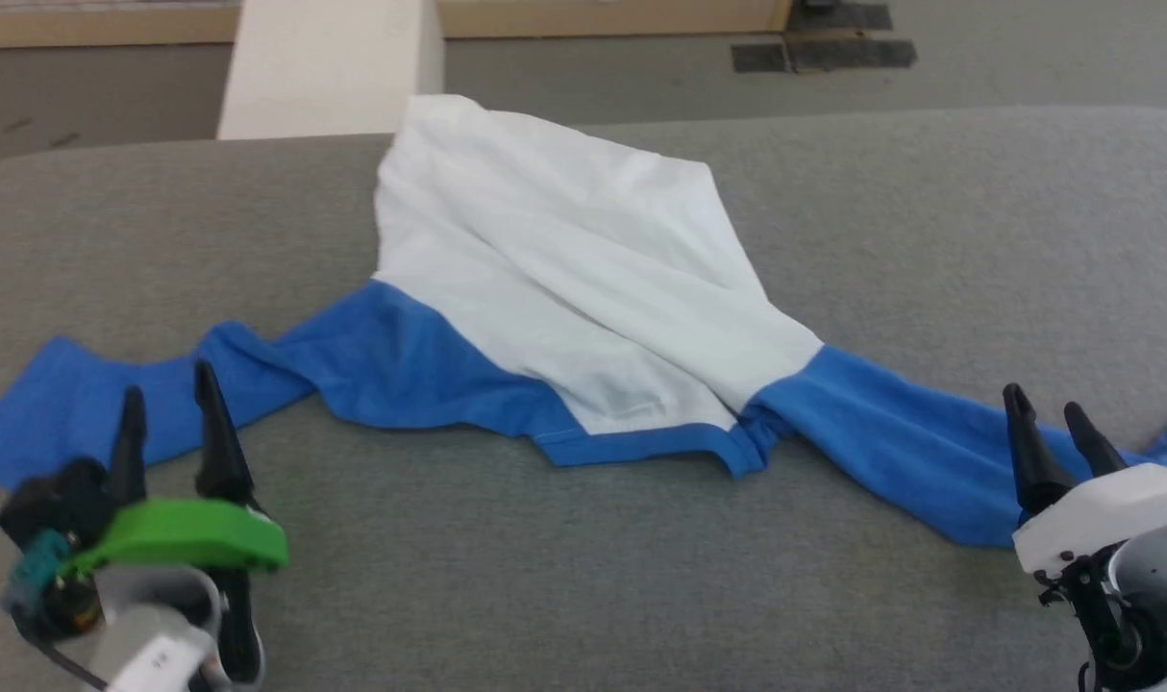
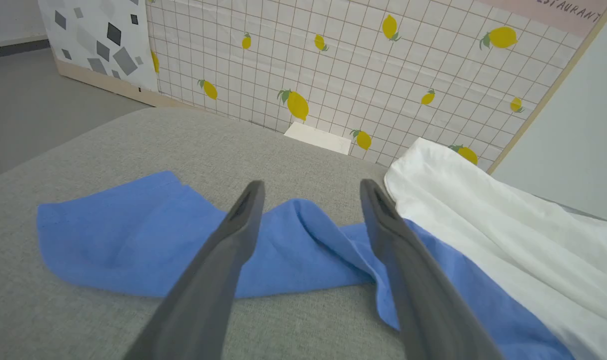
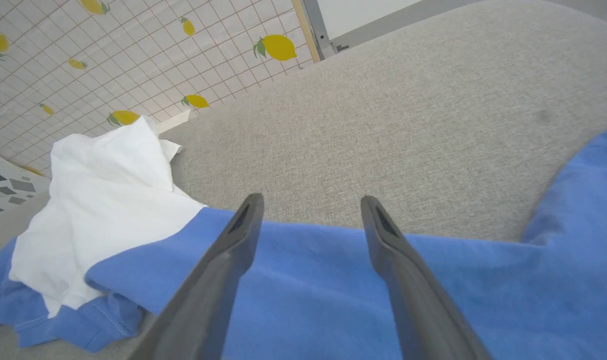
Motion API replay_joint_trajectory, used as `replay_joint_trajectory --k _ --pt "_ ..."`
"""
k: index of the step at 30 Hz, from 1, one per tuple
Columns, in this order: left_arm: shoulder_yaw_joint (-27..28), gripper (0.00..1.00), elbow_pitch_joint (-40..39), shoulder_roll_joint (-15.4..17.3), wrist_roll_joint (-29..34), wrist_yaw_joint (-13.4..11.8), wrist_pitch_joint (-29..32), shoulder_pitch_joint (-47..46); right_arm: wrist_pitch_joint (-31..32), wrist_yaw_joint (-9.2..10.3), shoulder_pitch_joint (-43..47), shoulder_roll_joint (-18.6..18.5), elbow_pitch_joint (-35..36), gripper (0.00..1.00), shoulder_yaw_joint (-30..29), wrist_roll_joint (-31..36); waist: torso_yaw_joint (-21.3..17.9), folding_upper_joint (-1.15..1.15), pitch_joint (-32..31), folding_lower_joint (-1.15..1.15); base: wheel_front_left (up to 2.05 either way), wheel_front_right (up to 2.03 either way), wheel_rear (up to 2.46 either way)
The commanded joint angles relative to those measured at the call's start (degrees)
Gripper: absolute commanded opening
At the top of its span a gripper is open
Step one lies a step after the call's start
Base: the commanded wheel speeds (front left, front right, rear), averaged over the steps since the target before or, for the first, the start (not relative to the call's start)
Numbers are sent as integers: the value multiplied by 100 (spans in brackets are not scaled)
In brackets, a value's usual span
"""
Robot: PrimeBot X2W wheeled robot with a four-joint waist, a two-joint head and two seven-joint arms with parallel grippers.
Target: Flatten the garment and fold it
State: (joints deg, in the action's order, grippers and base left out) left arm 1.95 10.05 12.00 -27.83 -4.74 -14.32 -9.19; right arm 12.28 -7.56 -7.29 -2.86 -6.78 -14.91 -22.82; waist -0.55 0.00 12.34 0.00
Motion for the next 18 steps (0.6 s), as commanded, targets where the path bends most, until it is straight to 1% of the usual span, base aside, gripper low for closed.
replay_joint_trajectory --k 1,4,8,9,11,14,18 --pt "-41 100 -112 -47 -38 -29 -28 143 162 8 -139 -2 3 100 9 126 320 0 -191 0 0 0 0" --pt "-108 100 -300 -153 -43 -88 -7 332 750 8 -445 -2 -47 100 129 511 428 0 -166 0 0 0 0" --pt "-167 100 -495 -230 -39 -156 25 408 2207 8 -862 -20 -142 100 521 1648 581 0 -143 0 0 0 0" --pt "-177 100 -535 -228 -38 -163 39 415 2553 8 -988 -52 -129 100 655 1945 596 0 -134 0 0 0 0" --pt "-208 100 -605 -211 -25 -169 86 433 3091 8 -1186 -185 -168 100 908 2316 619 0 -114 0 0 0 0" --pt "-258 100 -703 -187 -3 -170 142 424 3612 8 -1439 -504 -296 100 1264 2585 668 0 -58 0 0 0 0" --pt "-321 100 -783 -183 -3 -162 194 399 4287 8 -1587 -865 -691 100 1620 2592 733 0 37 0 0 0 0"
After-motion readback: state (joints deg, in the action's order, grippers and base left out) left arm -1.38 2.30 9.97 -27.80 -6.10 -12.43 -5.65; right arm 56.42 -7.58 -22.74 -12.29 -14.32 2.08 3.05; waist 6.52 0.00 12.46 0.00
